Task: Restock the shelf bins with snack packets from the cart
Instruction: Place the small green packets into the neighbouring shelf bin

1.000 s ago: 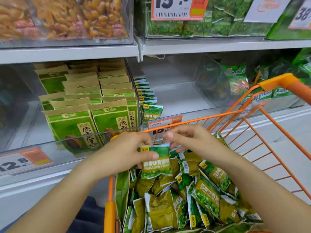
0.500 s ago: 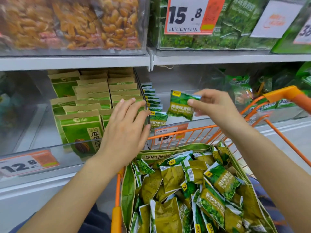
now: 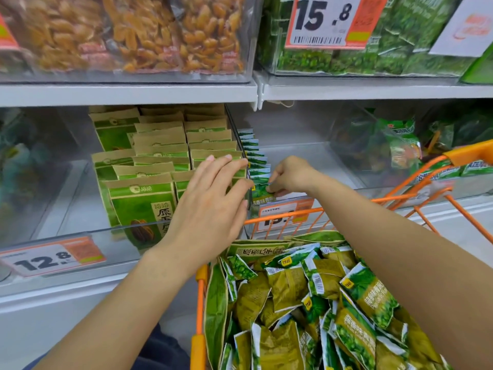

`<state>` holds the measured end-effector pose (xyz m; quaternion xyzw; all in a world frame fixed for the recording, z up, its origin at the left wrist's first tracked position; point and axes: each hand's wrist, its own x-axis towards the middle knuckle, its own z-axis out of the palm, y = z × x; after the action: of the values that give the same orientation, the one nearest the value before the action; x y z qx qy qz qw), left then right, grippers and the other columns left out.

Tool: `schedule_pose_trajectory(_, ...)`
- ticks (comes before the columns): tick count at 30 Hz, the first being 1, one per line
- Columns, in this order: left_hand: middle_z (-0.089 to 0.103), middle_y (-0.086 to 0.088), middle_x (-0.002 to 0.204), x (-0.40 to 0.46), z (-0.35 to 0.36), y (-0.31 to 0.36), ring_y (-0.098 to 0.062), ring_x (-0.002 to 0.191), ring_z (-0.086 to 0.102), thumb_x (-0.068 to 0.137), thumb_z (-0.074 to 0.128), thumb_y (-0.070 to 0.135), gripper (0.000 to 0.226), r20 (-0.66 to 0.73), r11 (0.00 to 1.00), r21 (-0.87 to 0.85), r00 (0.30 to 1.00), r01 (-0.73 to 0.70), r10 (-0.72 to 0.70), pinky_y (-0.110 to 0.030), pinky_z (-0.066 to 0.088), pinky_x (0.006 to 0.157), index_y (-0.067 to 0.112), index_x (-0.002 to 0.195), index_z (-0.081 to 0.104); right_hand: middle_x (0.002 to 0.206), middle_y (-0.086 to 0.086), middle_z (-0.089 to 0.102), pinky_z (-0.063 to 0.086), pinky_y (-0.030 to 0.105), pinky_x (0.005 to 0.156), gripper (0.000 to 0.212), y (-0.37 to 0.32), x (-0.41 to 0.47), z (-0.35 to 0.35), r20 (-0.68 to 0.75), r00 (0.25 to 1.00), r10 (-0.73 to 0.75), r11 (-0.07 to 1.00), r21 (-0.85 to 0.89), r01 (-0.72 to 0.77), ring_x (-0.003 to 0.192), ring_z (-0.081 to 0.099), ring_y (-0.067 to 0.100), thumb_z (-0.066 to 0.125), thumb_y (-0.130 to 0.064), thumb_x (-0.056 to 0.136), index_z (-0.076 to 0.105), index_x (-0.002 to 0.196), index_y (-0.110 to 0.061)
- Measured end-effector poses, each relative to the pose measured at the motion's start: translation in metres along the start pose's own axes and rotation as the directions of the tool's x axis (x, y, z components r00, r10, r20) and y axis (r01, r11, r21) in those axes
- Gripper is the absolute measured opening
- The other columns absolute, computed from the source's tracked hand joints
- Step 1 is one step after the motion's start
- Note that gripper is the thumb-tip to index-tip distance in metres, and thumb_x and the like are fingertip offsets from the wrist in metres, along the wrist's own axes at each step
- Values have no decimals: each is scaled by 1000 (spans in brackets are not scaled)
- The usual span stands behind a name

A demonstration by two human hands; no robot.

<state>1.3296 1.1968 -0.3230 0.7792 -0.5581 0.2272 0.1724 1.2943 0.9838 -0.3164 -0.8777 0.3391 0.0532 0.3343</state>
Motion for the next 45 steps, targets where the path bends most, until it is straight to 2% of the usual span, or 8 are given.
schedule_pose_trajectory(18, 59, -12, 128, -6, -1, 23, -31, 132, 42, 89, 57, 18, 27, -149, 987, -117, 985, -107, 89, -44, 24, 118, 8, 112, 66, 77, 0, 72, 54, 30, 75, 18, 18, -103, -41, -307, 926, -220, 976, -67, 209, 76, 69, 12, 65, -34, 88, 68, 81, -17)
schedule_pose_trajectory(21, 68, 9, 102, -11, -9, 46, -10, 99, 61, 90, 53, 35, 24, 159, 897, -440, 979, -46, 129, -38, 51, 88, 22, 102, 69, 70, -7, 70, 48, 16, 61, 12, 43, -142, -37, -47, 982, -185, 969, -178, 174, 64, 64, 1, 72, -34, 81, 69, 77, -23)
schedule_pose_trajectory(24, 68, 16, 91, -13, -7, 52, 0, 85, 63, 85, 62, 59, 34, 760, 767, -551, 577, 330, 297, -33, 55, 79, 29, 99, 68, 81, -14, 70, 48, 22, 68, 23, 66, -147, -16, 170, 980, -108, 931, -328, 159, 75, 62, -3, 73, -46, 78, 68, 91, -29)
schedule_pose_trajectory(27, 66, 17, 95, -16, -3, 50, -6, 94, 63, 80, 73, 50, 35, 847, 779, -527, 293, 340, 444, -28, 53, 84, 25, 103, 66, 83, -19, 63, 39, 14, 60, 23, 72, -142, 1, 79, 980, -182, 934, -299, 197, 74, 57, -4, 63, -51, 85, 65, 100, -33)
schedule_pose_trajectory(35, 67, 6, 74, -11, -10, 38, -9, 71, 64, 81, 75, 41, 21, 695, 460, -696, 679, 551, 238, -37, 57, 70, 25, 77, 62, 63, -10, 66, 54, 37, 68, 33, 65, -150, 11, -330, 883, -334, 937, -18, 348, 63, 64, 7, 50, -45, 94, 67, 76, -22)
schedule_pose_trajectory(38, 62, 18, 72, -11, -20, 48, 0, 76, 59, 79, 64, 52, 23, 217, 765, -607, 971, 214, -99, -14, 47, 66, 28, 83, 64, 60, -4, 68, 54, 34, 66, 40, 56, -157, 8, -488, 833, -262, 868, 258, 424, 58, 65, 7, 49, -47, 92, 67, 69, -20)
schedule_pose_trajectory(41, 64, 6, 86, -15, -16, 58, -10, 81, 59, 87, 61, 37, 22, -145, 948, -318, 989, -32, -15, -23, 47, 68, 16, 95, 66, 83, -4, 75, 57, 30, 75, 50, 50, -160, 11, -157, 962, -225, 764, 584, 274, 80, 72, 11, 48, -66, 86, 72, 88, -22)
schedule_pose_trajectory(45, 66, 1, 100, -17, -5, 67, -16, 95, 60, 89, 63, 35, 24, -95, 917, -332, 975, -221, 201, -32, 54, 67, 14, 100, 69, 104, 7, 72, 56, 27, 75, 40, 46, -160, 18, 1, 961, -278, 563, 811, 162, 97, 69, 19, 62, -44, 89, 69, 108, -9)
